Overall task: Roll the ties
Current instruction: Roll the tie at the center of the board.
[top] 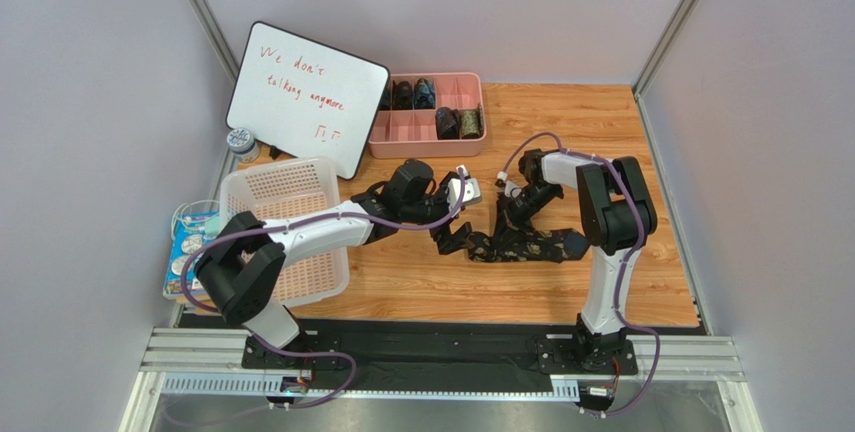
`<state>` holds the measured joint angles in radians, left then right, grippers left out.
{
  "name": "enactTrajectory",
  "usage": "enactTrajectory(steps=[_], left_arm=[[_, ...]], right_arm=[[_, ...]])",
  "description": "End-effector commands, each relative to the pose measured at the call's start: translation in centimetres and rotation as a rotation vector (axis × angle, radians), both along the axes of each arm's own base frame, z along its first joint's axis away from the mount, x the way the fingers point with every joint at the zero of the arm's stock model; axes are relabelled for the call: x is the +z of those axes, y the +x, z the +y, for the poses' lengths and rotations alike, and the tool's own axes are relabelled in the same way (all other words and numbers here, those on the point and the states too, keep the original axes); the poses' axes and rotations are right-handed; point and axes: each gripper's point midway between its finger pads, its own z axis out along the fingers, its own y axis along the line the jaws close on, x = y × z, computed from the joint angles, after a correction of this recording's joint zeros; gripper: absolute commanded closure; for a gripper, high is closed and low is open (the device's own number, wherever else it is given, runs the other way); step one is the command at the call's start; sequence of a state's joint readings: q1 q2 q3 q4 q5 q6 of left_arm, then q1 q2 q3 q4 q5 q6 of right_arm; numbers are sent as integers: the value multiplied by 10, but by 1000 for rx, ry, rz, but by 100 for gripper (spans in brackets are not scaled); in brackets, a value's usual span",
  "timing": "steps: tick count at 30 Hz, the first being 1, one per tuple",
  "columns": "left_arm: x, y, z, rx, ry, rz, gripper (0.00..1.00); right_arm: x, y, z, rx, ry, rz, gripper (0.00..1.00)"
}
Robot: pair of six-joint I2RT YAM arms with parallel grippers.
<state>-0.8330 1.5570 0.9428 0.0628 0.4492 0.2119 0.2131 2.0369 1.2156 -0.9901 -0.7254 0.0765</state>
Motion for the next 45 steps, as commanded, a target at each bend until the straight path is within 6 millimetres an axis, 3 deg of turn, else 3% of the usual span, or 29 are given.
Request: enactTrajectory(steps=[1,3,10,18,23,26,29,34,40,45], left_arm=[[-1,-1,-13,-116,-99,143,0],[-18,4,-15,-88,-101,138,1],[-40,8,-38,-121,-176,66,1],[-69,-5,-58,-154,-155,81,0],[-77,-10,-63,-144,-148,121,15],[-80,-11,-65,-125,-147,157,35],[-83,-17,-67,-121,-142,183,42],[-87,-28,-70,-117,-134,223,44],[-97,-26,-68,-80,-85,250,41],[-122,-19,-62,-69,115,136,49]], right_arm=[[-64,24,-32,94,-281,-176,100],[-66,26,-34,90,-304,-189,100],[-68,32,-34,45,-380,-197,100],[-76,34,-29,-4,-405,-168,100],[-82,34,-27,-10,-432,-159,100],[-86,33,-28,-18,-444,-154,100],[-88,31,-28,-26,-452,-153,100],[-89,34,-26,-44,-460,-164,100],[-87,35,-22,-51,-459,-171,100],[-82,36,-11,-50,-398,-168,100]])
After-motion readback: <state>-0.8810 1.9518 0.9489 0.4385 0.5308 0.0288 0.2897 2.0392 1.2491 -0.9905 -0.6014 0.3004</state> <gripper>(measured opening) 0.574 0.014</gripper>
